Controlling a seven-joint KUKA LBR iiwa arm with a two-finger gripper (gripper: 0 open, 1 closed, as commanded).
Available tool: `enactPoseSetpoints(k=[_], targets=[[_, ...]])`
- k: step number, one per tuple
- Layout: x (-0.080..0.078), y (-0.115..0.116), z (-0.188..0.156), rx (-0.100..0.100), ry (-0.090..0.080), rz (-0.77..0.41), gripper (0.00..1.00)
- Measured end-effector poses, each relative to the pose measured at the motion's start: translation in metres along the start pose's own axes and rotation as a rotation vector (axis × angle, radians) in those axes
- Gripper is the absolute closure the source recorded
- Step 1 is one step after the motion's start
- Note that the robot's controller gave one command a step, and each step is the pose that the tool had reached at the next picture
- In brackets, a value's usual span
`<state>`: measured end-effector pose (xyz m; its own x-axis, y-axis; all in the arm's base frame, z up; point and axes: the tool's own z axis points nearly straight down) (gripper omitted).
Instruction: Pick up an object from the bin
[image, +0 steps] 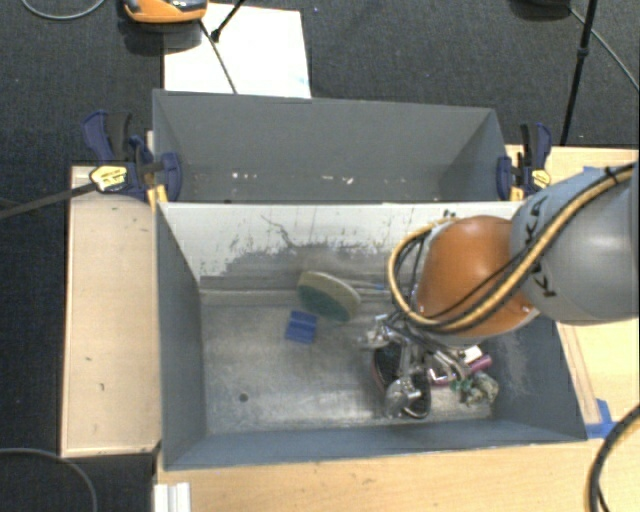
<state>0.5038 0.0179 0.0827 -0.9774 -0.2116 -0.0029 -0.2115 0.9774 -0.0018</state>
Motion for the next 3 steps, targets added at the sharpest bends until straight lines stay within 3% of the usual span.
enactPoseSetpoints(k=[1,2,3], targets=[[-0.020,-0.086,0.002,-0.003,0.003,-0.421,0.00],[-0.023,-0.141,0.009,-0.007,-0.003,-0.504,0.00],[-0.025,-0.171,-0.025,-0.013,-0.004,-0.300,0.00]])
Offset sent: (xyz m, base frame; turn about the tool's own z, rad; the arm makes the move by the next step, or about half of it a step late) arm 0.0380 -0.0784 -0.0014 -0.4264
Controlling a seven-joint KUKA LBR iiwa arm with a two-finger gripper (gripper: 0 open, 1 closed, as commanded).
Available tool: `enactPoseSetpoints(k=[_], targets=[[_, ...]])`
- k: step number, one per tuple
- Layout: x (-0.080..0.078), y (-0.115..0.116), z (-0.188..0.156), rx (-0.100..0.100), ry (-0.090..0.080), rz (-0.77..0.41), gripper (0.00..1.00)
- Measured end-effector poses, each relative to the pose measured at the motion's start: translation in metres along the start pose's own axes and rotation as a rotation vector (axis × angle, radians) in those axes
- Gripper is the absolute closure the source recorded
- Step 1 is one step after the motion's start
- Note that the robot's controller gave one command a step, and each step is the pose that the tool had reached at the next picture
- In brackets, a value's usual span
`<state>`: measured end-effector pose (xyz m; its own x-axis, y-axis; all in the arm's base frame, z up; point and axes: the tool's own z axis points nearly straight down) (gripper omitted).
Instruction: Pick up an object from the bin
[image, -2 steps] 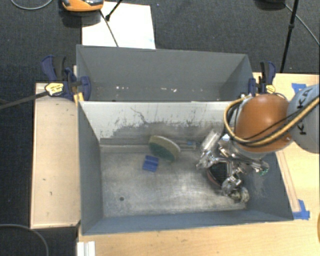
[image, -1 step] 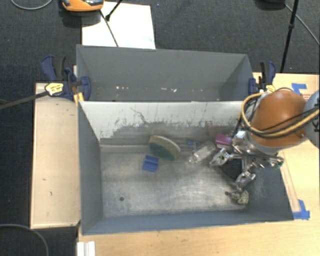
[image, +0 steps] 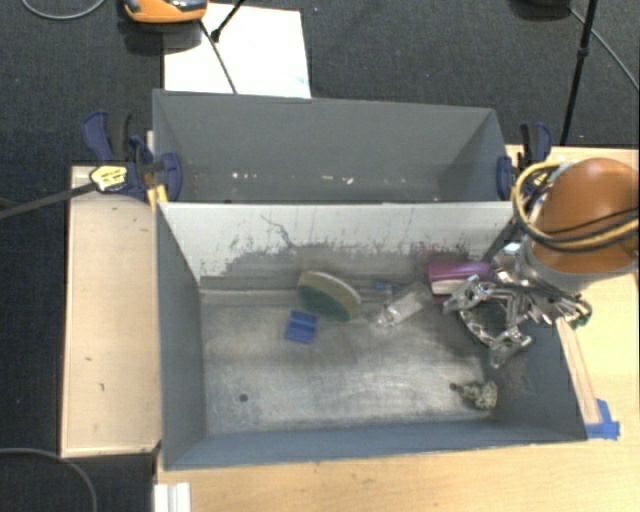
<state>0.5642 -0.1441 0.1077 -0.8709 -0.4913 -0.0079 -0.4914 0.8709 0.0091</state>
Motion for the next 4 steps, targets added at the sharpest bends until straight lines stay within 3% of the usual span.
enactPoseSetpoints(k=[1,2,3,4], targets=[[-0.023,-0.012,0.018,-0.009,0.011,0.217,0.00],[-0.017,-0.017,-0.062,0.015,-0.003,0.459,0.00],[-0.018,-0.004,0.017,0.007,0.012,0.572,0.00],[-0.016,-0.013,-0.009,0.014,-0.004,0.633,0.00]])
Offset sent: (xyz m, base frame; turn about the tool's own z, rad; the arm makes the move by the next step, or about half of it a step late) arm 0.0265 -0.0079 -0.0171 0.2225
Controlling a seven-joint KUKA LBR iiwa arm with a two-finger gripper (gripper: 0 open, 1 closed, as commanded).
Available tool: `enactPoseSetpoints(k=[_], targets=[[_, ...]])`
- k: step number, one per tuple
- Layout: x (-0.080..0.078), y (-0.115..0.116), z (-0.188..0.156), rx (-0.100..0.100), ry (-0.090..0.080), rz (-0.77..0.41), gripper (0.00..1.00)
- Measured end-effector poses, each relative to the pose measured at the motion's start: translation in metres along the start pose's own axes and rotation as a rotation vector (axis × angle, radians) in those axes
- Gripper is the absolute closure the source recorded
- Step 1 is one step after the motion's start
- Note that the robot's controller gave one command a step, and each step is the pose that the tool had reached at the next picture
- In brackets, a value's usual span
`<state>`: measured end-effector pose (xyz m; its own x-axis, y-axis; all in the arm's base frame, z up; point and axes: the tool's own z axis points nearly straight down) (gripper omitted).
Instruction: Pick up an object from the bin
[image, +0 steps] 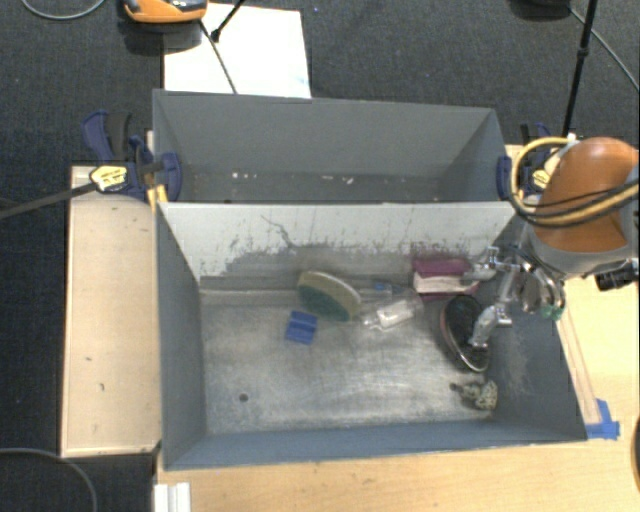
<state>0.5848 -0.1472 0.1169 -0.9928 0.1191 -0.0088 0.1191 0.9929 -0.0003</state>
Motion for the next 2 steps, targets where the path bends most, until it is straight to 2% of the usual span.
enactPoseSetpoints(k=[1,2], targets=[[0.0187,-0.0015,0.0353,-0.012,0.007,-0.305,0.00],[0.0193,-0.0022,0.0352,-0.012,0.010,-0.302,1.00]])
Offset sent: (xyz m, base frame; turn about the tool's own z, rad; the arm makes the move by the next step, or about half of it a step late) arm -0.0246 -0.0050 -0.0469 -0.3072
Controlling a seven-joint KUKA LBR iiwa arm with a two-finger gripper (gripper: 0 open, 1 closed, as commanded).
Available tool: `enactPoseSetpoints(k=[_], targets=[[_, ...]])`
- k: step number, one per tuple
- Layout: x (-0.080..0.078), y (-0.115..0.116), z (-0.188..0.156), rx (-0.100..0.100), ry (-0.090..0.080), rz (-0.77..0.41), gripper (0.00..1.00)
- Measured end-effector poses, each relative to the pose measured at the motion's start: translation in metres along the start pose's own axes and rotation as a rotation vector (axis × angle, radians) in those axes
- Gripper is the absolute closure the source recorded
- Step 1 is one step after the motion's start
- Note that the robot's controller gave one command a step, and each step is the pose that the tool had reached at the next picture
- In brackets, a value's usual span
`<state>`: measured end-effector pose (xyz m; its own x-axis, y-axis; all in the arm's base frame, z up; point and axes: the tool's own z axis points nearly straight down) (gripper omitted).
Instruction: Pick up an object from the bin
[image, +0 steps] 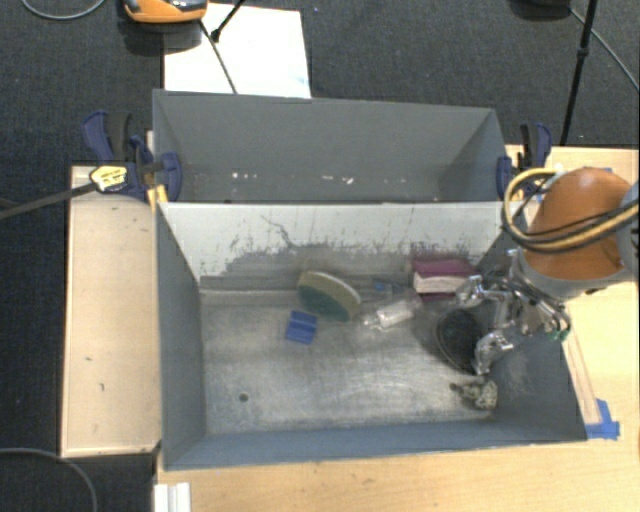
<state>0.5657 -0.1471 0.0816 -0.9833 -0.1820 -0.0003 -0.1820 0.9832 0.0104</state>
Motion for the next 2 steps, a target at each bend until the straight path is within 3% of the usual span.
enactPoseSetpoints(k=[1,2], targets=[[-0.0198,-0.0024,-0.1519,0.016,-0.012,-0.027,1.00],[-0.0178,-0.0019,-0.1466,0.011,-0.004,-0.022,0.00]])
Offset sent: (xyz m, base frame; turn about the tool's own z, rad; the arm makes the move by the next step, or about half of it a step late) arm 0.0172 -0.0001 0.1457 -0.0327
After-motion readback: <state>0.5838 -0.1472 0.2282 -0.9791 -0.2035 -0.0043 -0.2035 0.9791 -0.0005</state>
